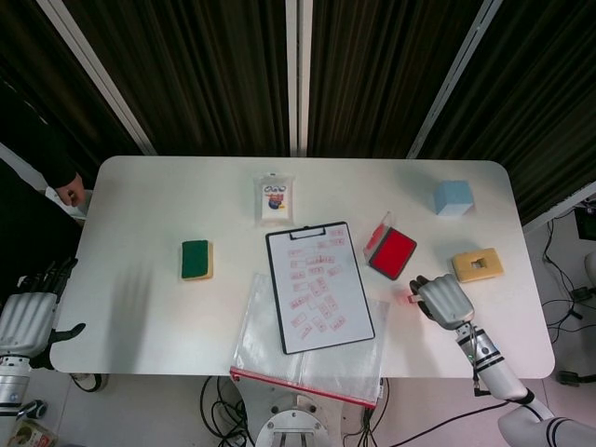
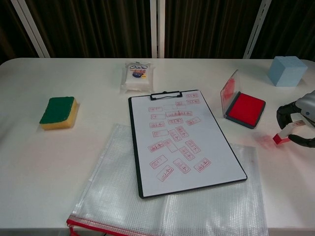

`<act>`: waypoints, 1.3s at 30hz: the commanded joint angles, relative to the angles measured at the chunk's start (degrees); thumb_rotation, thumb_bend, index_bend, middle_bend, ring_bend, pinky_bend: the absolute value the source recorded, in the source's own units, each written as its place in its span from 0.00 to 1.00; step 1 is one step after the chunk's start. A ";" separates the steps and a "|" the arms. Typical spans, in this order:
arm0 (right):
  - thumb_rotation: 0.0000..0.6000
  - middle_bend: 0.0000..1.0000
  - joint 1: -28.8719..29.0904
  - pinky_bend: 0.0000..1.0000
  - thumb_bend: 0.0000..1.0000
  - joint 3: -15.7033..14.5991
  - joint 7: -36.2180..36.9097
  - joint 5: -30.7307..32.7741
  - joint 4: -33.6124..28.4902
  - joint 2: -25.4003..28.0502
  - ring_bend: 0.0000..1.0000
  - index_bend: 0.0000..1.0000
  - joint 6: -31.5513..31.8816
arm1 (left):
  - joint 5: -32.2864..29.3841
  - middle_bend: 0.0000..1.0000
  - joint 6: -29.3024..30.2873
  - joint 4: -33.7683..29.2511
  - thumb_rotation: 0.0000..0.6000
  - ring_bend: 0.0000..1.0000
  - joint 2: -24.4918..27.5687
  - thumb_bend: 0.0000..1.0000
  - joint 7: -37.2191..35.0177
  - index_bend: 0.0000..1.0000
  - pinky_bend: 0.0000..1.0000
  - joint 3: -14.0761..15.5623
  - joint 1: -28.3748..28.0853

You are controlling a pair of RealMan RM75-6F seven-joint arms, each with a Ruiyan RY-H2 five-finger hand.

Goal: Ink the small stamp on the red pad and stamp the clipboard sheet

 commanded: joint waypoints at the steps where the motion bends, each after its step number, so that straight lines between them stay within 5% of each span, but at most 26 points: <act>1: 1.00 0.89 0.77 1.00 0.46 0.37 -0.24 -0.30 0.16 -0.65 0.84 1.00 -0.90 | -0.06 0.06 0.10 -0.05 1.00 0.06 0.06 0.00 -0.01 0.03 0.16 -0.02 0.04; 15: 1.00 0.89 2.09 1.00 0.45 0.78 -2.17 -0.18 1.28 -1.72 0.84 1.00 -3.68 | -0.31 0.06 0.40 0.29 1.00 0.06 0.28 0.00 -0.52 0.03 0.16 0.04 0.30; 39: 1.00 0.63 2.46 1.00 0.34 0.18 -2.23 -0.06 -0.58 -0.42 0.83 0.71 -5.86 | -0.35 0.06 0.70 0.02 1.00 0.06 0.47 0.00 -0.27 0.03 0.16 0.00 0.37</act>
